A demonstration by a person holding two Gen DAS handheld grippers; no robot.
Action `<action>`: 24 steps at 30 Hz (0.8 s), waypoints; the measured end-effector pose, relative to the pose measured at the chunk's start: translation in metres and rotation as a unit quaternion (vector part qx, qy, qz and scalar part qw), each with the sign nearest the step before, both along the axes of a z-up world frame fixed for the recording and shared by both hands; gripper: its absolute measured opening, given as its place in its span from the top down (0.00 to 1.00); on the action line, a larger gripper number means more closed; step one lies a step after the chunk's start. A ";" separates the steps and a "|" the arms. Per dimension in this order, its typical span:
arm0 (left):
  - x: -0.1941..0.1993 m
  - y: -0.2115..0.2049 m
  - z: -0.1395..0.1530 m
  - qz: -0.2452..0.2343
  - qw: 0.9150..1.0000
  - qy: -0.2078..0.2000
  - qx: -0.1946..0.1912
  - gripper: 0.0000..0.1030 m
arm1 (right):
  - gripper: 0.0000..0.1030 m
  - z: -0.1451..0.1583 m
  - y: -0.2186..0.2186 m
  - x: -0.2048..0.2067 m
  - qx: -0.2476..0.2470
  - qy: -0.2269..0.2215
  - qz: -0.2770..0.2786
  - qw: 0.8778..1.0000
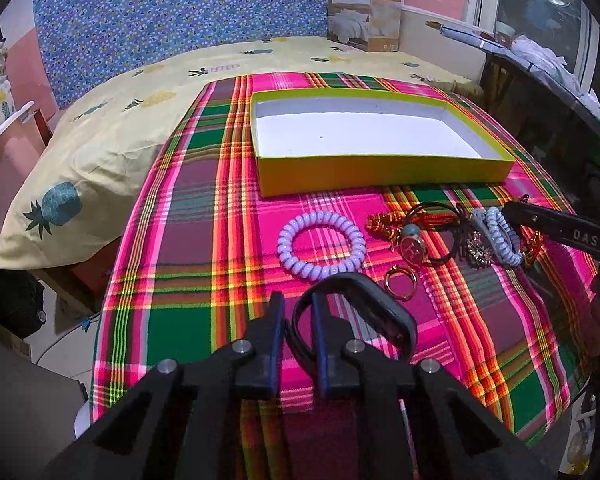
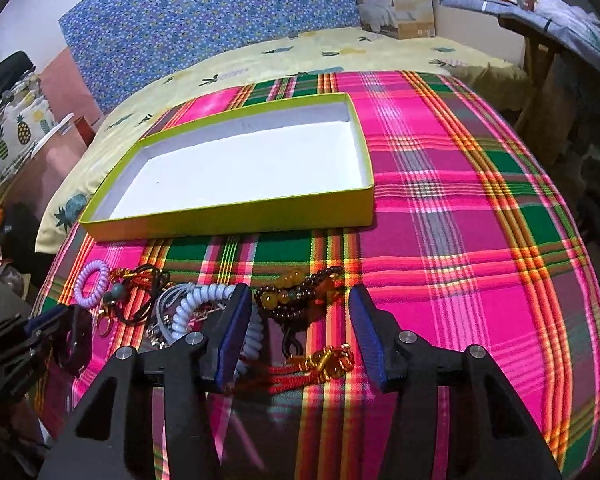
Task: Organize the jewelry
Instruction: 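Grasp the black watch band with the left gripper while the right gripper grasps the amber beaded pendant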
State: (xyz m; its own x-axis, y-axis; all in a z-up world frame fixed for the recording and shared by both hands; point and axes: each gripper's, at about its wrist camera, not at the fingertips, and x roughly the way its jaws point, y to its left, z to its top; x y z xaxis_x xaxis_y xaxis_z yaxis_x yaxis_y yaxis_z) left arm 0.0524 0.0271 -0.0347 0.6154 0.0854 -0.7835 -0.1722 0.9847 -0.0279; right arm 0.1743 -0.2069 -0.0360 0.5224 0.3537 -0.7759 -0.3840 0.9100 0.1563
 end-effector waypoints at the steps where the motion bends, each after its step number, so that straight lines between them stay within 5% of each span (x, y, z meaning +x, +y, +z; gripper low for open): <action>1: 0.001 0.000 0.000 -0.001 1.000 0.000 0.001 0.86 | 0.58 -0.001 0.001 0.002 0.001 0.002 0.000 1.000; 4: 0.002 0.000 0.000 -0.003 1.000 0.000 0.003 0.86 | 0.71 -0.002 0.003 0.004 -0.007 0.003 -0.002 1.000; 24: -0.013 0.006 0.017 -0.011 0.999 -0.016 -0.026 0.90 | 0.73 0.022 -0.019 -0.011 0.015 -0.033 -0.005 0.999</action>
